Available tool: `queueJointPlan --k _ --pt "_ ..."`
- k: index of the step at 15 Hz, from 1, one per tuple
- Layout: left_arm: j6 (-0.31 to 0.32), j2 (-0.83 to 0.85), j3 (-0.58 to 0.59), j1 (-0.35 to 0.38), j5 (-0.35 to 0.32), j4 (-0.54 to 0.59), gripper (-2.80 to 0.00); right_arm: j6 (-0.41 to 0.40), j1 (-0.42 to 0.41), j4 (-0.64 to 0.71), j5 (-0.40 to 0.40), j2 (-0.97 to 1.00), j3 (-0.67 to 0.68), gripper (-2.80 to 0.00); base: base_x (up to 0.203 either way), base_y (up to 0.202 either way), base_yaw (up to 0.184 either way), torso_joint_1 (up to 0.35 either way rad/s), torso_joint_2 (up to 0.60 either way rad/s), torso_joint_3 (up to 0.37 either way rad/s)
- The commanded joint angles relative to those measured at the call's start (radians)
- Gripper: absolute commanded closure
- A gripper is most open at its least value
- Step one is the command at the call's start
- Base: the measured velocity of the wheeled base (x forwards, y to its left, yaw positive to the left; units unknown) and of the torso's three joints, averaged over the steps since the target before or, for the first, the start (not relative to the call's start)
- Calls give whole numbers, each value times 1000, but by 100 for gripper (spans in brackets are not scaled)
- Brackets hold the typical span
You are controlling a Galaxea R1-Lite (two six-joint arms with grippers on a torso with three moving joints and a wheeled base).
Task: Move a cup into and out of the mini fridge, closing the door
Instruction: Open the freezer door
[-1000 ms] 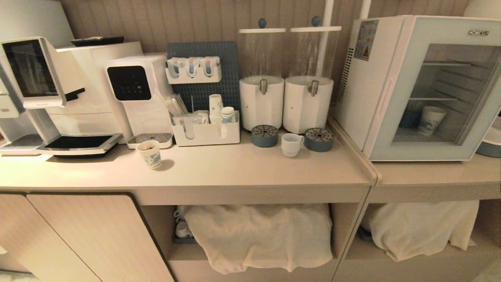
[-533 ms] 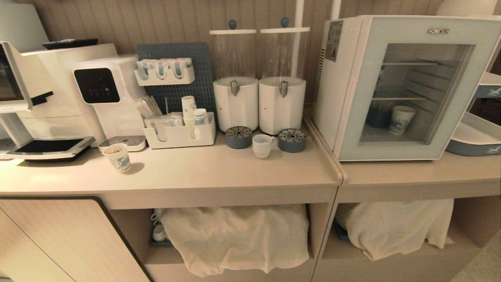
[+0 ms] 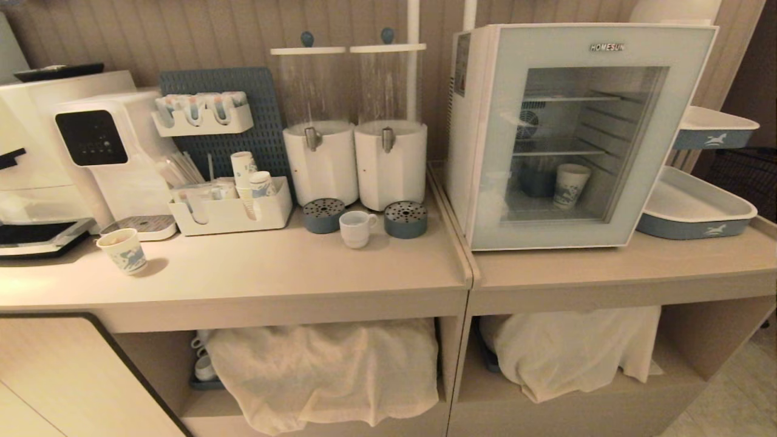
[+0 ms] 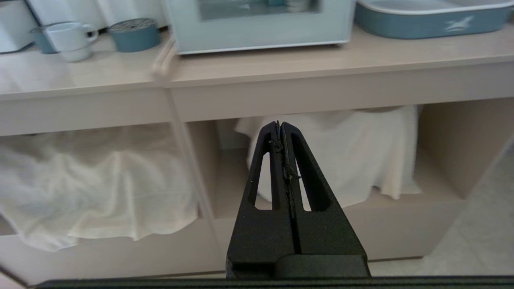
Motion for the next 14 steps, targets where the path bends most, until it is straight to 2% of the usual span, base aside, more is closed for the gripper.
queueJointPlan --k 1,14 --pt "-1 0 1 0 0 0 0 0 0 0 0 2 0 0 0 -196 -8 0 5 3" --pt "0 0 1 0 0 0 0 0 0 0 0 2 0 0 0 -195 -9 3 -1 2"
